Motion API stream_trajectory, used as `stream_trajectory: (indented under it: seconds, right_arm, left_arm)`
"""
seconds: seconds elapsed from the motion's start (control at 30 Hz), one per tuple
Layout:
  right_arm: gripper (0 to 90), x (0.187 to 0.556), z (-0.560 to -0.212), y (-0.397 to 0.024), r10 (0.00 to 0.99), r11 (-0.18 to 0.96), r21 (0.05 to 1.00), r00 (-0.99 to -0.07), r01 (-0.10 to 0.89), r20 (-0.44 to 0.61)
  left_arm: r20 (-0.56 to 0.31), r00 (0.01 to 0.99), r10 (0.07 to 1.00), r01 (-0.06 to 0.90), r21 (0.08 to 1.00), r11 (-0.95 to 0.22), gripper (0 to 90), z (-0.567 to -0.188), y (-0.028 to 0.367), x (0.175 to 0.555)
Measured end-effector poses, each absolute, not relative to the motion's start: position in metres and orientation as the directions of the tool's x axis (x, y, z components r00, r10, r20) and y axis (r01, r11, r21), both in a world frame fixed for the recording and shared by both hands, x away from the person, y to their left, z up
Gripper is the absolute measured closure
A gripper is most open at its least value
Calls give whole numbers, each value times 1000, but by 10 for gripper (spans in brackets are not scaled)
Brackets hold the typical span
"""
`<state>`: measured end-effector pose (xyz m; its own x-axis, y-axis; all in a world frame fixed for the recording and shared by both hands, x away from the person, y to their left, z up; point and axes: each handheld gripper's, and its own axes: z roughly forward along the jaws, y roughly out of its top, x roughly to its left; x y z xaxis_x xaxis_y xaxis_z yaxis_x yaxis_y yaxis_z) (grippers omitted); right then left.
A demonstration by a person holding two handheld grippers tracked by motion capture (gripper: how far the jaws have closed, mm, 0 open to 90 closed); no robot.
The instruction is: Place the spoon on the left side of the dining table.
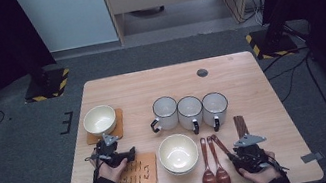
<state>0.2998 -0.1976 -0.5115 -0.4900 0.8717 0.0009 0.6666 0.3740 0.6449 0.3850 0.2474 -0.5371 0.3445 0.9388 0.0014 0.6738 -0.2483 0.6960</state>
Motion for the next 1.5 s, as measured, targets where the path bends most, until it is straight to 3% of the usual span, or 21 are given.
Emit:
stream_trajectory:
  seconds: [0.77, 1.5]
  right_arm:
    - [782, 302, -516, -193, 890, 342, 606, -455, 719, 37]
    - [804, 303, -506, -200, 884, 323, 622, -463, 713, 72]
  left_arm:
    - [1, 344, 939, 674, 696, -248, 0, -537, 247, 385]
    - [-6, 338, 941, 670, 704, -236, 23, -537, 250, 385]
